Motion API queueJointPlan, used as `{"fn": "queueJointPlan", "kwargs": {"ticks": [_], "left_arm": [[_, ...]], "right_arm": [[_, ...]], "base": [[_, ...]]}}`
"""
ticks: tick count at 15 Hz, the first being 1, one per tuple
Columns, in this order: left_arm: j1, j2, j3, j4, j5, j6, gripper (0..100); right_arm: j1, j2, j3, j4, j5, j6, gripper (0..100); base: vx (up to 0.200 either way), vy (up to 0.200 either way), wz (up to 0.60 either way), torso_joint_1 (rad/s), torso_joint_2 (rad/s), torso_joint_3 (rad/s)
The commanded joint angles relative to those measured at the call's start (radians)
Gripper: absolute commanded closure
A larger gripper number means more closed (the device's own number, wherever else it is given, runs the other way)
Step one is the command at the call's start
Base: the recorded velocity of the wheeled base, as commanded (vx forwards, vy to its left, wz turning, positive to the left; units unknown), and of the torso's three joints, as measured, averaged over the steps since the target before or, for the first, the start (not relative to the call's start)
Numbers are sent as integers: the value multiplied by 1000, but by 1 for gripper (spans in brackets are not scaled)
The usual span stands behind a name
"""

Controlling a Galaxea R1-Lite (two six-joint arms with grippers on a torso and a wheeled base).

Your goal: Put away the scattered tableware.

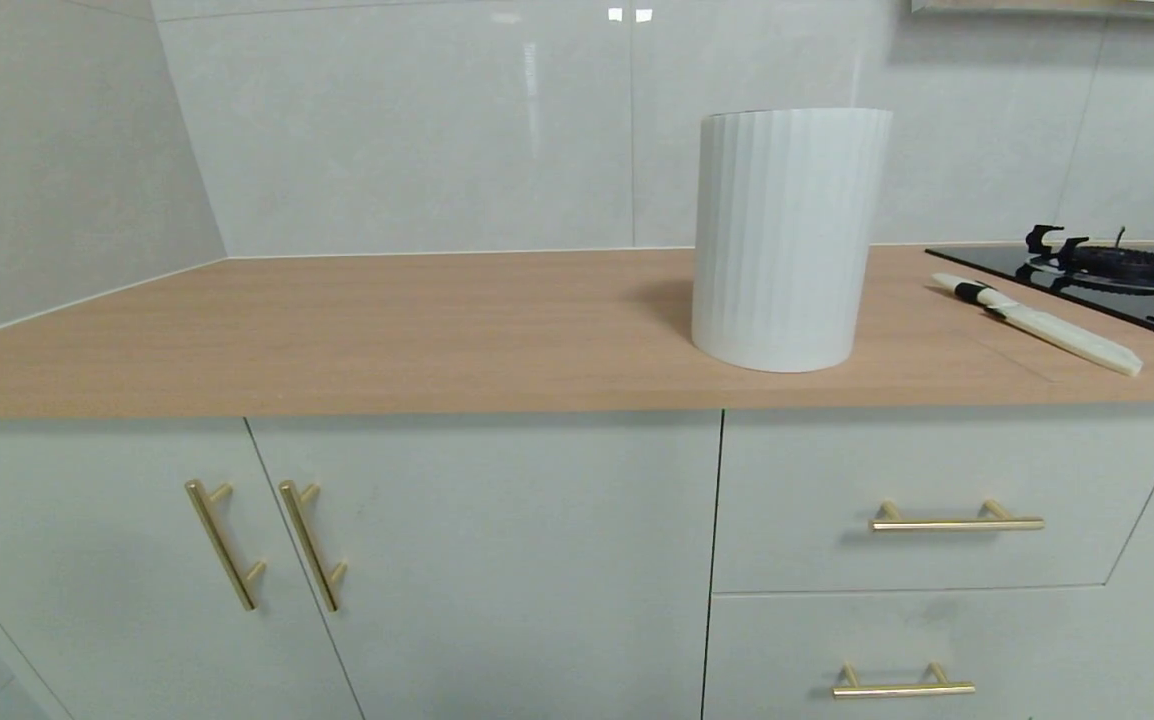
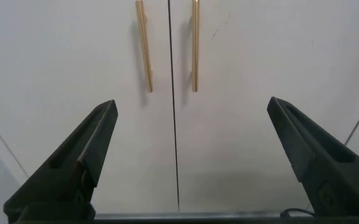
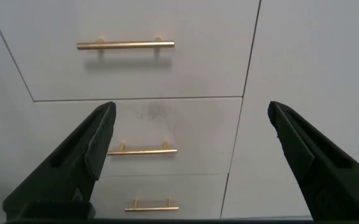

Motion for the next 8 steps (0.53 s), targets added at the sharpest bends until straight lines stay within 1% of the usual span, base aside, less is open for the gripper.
{"fn": "queueJointPlan", "kwargs": {"ticks": [1,3,8], "left_arm": [[0,0,0,0,0,0,0],[0,0,0,0,0,3,0],[0,0,0,0,0,4,0]], "right_arm": [[1,2,0,0,0,0,0],[1,2,0,0,0,0,0],[1,2,0,0,0,0,0]], "base": [[0,0,0,0,0,0],[0,0,0,0,0,0],[0,-200,0,3,5,2]]}}
